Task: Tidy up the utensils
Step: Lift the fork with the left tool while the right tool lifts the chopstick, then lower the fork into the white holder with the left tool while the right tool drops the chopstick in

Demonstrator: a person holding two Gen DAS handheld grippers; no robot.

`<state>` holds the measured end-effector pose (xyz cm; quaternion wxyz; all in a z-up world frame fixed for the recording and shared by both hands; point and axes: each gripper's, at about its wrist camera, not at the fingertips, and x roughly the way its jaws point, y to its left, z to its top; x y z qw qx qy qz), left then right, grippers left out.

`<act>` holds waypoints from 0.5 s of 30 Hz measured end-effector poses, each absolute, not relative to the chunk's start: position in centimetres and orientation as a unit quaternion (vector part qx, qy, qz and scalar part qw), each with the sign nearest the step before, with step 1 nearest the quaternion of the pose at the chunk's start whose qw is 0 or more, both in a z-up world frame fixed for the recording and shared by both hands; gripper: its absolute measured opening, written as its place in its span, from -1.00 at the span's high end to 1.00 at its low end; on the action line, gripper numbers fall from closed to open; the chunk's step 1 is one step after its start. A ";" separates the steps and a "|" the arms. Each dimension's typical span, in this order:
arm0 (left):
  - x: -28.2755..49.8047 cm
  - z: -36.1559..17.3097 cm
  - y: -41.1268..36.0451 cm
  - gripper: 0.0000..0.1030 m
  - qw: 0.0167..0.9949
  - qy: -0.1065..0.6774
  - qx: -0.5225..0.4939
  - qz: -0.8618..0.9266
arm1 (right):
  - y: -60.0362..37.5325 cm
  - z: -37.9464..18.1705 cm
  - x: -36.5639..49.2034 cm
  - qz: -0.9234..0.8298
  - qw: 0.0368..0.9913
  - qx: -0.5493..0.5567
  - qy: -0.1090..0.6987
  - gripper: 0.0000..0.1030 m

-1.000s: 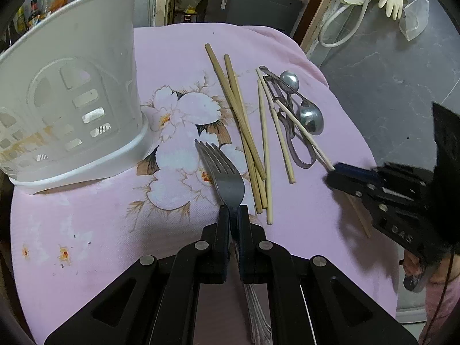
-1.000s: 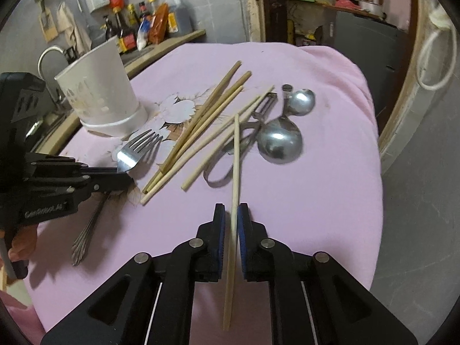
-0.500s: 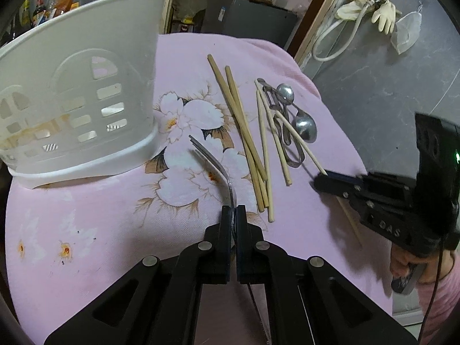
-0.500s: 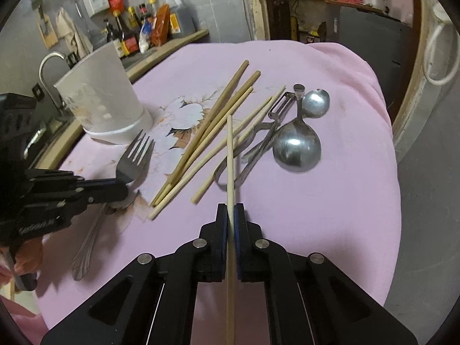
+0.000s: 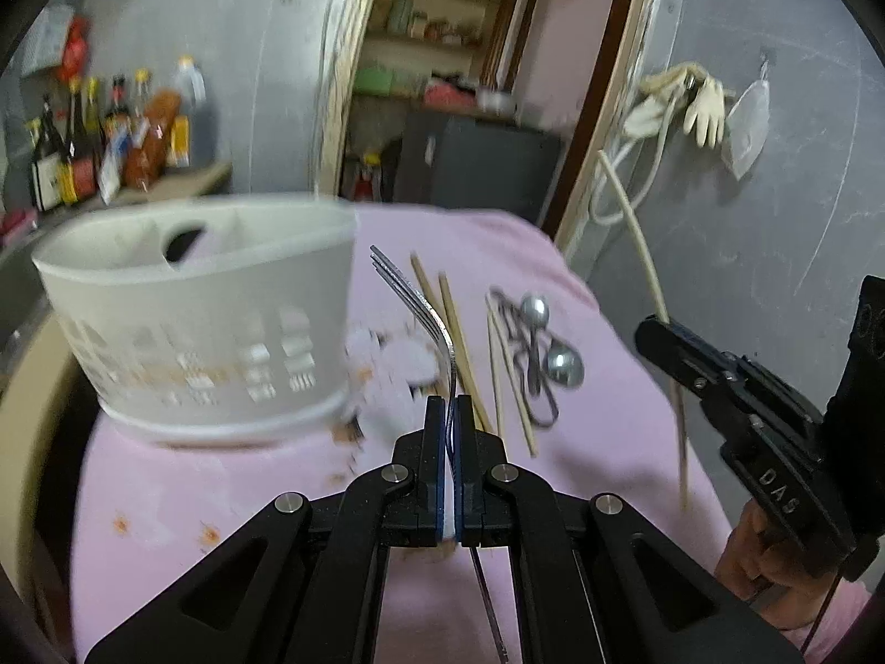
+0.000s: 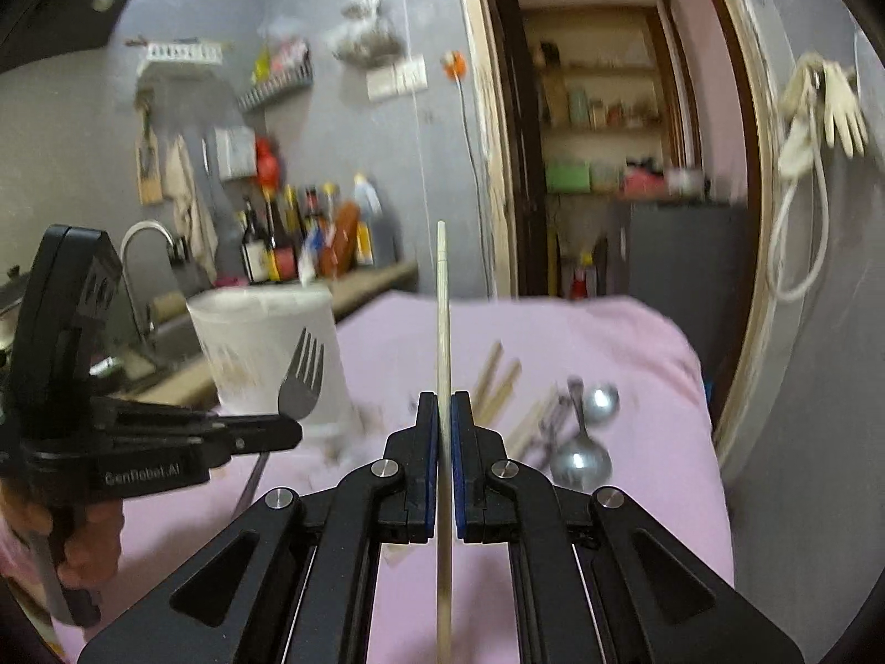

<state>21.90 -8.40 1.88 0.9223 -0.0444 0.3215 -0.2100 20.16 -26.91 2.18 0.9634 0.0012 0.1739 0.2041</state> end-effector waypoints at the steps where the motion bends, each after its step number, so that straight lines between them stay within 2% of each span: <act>1: 21.6 2.4 -8.2 0.99 0.926 0.311 -0.045 -0.209 | -26.4 2.5 20.2 0.206 0.965 0.000 0.165 0.96; 10: 21.1 9.5 -4.1 0.99 0.962 0.203 -0.056 -0.173 | -22.6 6.0 20.9 0.207 0.976 0.020 0.065 0.96; 15: 22.3 12.8 -0.6 0.99 0.980 0.129 -0.068 -0.137 | -20.0 7.4 22.9 0.224 0.973 0.050 0.034 0.96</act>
